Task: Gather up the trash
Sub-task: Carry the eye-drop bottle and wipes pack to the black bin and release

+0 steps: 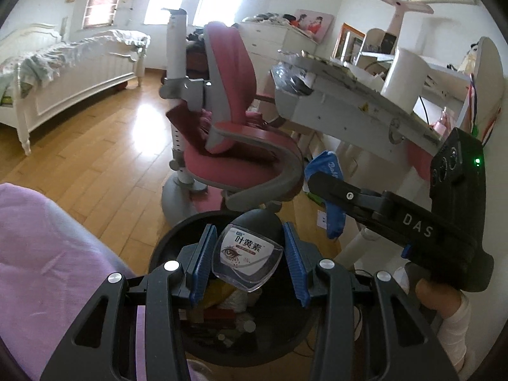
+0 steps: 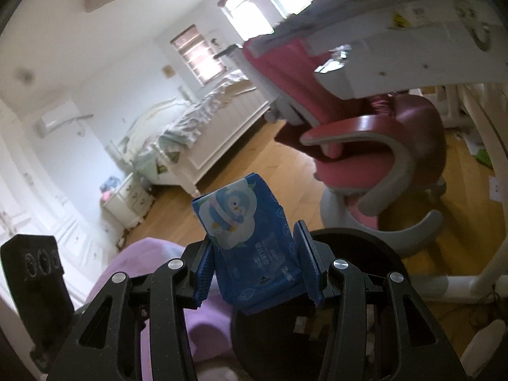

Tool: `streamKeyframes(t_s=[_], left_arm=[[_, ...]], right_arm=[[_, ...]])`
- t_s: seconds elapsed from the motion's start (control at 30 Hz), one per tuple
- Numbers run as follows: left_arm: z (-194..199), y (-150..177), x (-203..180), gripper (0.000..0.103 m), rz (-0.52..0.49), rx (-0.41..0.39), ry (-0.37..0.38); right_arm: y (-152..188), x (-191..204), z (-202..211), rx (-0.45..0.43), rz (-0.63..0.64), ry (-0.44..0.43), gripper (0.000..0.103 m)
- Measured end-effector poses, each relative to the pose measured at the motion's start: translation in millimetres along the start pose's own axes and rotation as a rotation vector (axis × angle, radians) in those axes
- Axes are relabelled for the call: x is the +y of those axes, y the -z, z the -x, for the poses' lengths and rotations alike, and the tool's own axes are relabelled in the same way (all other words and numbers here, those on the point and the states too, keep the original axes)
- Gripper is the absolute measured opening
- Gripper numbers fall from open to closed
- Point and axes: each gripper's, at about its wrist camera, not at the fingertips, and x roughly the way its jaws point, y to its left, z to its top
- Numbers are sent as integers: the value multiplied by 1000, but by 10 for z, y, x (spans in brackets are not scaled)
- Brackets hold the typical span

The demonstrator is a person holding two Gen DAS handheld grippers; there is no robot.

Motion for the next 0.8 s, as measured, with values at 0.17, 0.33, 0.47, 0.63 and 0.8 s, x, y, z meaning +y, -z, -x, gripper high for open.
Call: streamKeyframes(t_s=[0.17,0.33,0.47,0.63,0.8], left_arm=[[-83,18,-49,43,-6,20,9],[-143,21,-98,43,-10,29,11],[-177,13,-140,43,-20,33,13],[-221,9,-182,44,-25,41,16],[-230,-2,-224,91,-33,50,-56]], right_arm=[[66,-140,-20,3,-27,14,48],[111,-142,11,5,-34,16,48],[127,-140,22,9,-40,15,48],[121,-141,29,14,-48,16,48],[123,-167,-3,38,-69,27,76]])
